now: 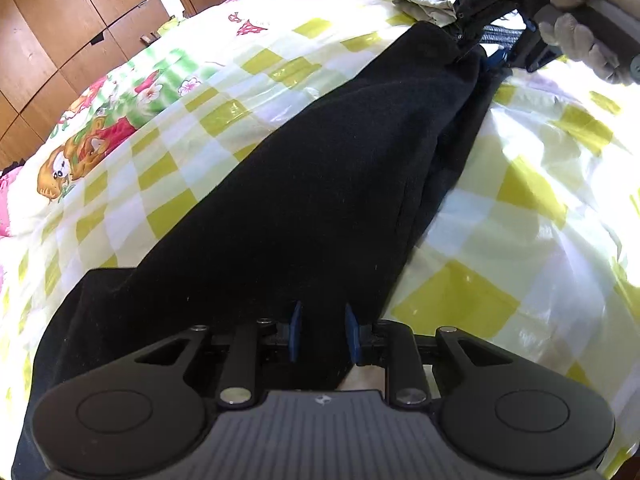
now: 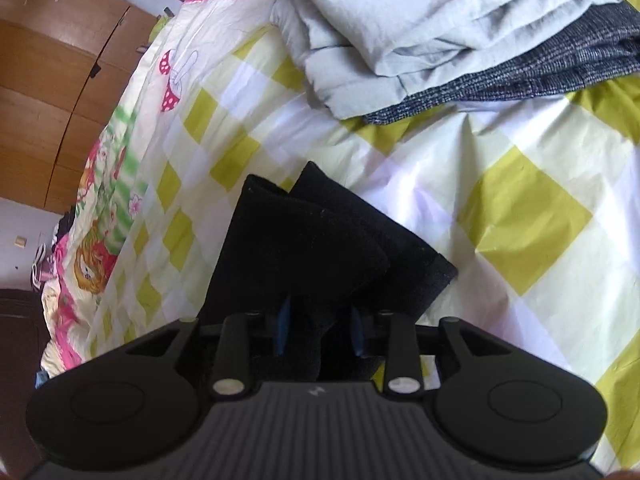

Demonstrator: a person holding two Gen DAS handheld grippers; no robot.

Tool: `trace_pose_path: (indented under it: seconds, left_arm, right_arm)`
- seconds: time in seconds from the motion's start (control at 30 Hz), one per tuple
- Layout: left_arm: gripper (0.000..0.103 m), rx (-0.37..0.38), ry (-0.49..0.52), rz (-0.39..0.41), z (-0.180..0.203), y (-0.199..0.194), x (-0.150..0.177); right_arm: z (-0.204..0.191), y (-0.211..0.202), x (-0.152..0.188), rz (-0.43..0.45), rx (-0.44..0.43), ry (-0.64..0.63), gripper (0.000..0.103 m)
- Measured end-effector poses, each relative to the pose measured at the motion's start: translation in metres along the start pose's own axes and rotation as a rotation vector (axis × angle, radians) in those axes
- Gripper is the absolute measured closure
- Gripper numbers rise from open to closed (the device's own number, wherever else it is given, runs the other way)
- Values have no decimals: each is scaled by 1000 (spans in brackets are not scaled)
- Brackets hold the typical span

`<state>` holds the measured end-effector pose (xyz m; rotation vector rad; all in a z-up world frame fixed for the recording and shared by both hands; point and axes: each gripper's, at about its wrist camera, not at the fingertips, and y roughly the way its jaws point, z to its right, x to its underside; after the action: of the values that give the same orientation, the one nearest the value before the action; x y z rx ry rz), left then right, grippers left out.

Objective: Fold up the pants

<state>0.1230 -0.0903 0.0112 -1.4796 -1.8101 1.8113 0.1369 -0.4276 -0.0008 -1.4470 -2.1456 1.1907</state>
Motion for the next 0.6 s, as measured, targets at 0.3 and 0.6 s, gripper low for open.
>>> trace_pose_path:
  seconds: [0.3,0.6]
  left_arm:
    - [64,7,18,77,1,-7,-16]
    - [59,65,34,-31,4,16,-4]
  right_arm:
    - [-6,-50,0,68,-71,-39,99]
    - [19,-34,7,48,56,4,72]
